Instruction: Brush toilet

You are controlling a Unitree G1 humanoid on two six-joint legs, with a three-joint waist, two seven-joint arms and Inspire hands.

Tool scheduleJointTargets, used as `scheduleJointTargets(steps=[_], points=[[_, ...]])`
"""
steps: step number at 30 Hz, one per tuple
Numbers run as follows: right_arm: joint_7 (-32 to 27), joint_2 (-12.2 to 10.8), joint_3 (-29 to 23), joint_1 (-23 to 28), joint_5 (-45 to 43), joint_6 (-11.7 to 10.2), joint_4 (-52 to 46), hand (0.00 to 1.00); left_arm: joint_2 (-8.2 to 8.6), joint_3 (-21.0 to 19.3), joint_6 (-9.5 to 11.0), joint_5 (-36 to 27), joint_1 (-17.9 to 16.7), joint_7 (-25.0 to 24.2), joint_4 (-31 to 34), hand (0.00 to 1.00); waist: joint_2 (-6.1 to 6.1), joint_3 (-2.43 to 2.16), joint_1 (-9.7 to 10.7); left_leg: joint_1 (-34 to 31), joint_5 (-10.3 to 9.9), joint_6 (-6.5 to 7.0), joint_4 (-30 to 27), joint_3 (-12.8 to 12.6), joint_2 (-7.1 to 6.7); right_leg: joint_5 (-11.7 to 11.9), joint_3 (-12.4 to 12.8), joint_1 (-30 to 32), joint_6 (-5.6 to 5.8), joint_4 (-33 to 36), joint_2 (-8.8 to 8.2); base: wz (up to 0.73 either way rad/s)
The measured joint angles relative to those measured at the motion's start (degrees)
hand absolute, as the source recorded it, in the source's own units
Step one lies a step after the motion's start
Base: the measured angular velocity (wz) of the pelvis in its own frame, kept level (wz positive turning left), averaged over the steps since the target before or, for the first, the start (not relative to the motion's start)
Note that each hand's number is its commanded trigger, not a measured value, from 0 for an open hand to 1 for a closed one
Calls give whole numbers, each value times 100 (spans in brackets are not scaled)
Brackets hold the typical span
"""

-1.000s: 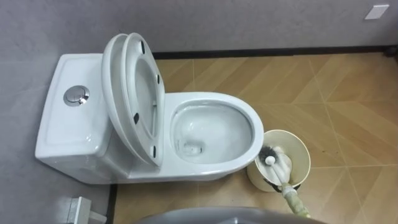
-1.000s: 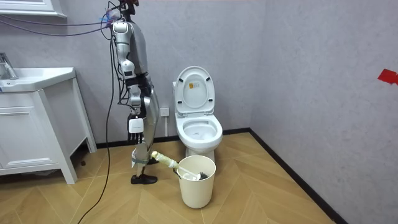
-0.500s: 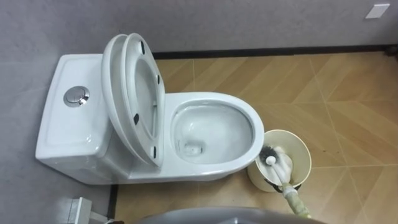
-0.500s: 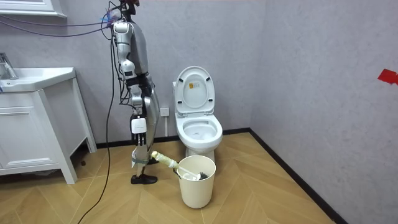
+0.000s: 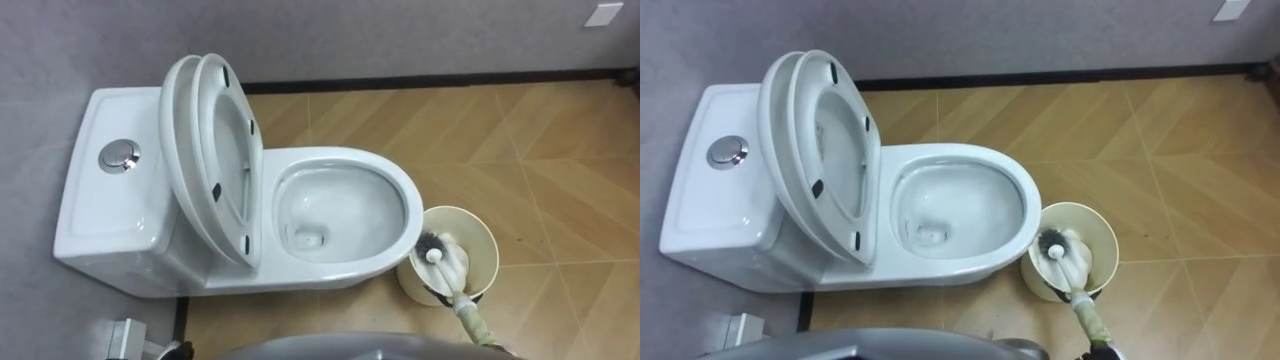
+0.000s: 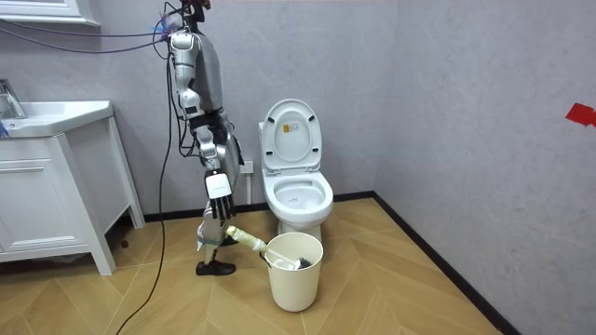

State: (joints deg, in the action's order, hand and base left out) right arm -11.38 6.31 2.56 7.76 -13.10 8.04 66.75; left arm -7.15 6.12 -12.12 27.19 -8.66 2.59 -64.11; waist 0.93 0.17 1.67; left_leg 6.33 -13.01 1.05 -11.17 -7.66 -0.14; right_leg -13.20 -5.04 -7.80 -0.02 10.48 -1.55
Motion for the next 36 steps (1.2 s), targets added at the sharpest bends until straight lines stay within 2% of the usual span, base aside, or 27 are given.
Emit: scheduleJointTargets(steps=[8, 10, 14, 18, 19, 22, 26, 29, 33, 36], points=[[-229, -5, 5, -5, 511, -234, -19, 0, -3, -42, 18, -2, -2, 178, 0, 0, 20, -14, -42, -10, 0, 0, -4, -26, -1, 0, 13, 10, 0, 0, 1, 0], [-303, -4, 5, -19, 645, -334, -20, 0, -11, -43, 92, -4, -1, 187, -1, 0, 32, -21, -40, -60, 1, 0, -7, -31, 0, 0, 17, 63, 0, 13, 2, 0], [-415, -2, 3, -65, 656, -384, -45, 0, -54, -55, 187, -25, 17, 187, 3, 0, 38, -27, -40, -232, 1, 2, -53, -30, 4, 5, 18, 225, -5, 25, -1, 0], [-516, 113, 0, -208, 726, -482, -42, 0, -112, -151, 310, -77, 45, 189, -4, 0, 0, -27, -45, -446, 4, 5, -87, -18, 11, 53, -21, 415, -10, 31, -1, 0], [-539, 139, -1, -301, 726, -497, -42, 0, -162, -155, 343, -98, 92, 198, -7, 0, -18, -42, -38, -592, 3, 5, -173, -4, 22, 74, -52, 516, -16, 40, -1, 0], [-624, 205, -5, -578, 745, -508, -9, 0, -226, -165, 405, -289, 261, 355, -53, 0, -29, 6, -41, -891, 5, 5, -276, 37, 35, 85, -112, 798, -25, 150, 4, 8], [-790, 329, -2, -912, 878, -622, 123, 0, -263, -159, 604, -311, 470, 503, -290, 0, -41, 17, -38, -1290, 5, 6, -489, 167, 34, 88, -241, 1074, -31, 261, -14, 14], [-888, 406, -2, -1190, 1090, -681, 321, 0, -273, -130, 723, -700, 692, 600, -441, 0, -52, 37, -46, -1613, 10, 15, -637, 290, 29, 93, -392, 1316, -39, 345, -29, 22], [-936, 544, -6, -1570, 1383, -673, 711, 0, -298, -130, 753, -1069, 745, 712, -535, 0, -64, 61, -58, -1889, 29, 44, -747, 314, 31, 95, -471, 1568, -42, 455, -46, 7], [-991, 590, 3, -1659, 1517, -673, 736, 0, -323, -25, 751, -1203, 823, 808, -581, 0, -56, 73, -111, -2144, 33, 50, -870, 318, 44, 96, -462, 1859, -45, 637, -52, 0]])
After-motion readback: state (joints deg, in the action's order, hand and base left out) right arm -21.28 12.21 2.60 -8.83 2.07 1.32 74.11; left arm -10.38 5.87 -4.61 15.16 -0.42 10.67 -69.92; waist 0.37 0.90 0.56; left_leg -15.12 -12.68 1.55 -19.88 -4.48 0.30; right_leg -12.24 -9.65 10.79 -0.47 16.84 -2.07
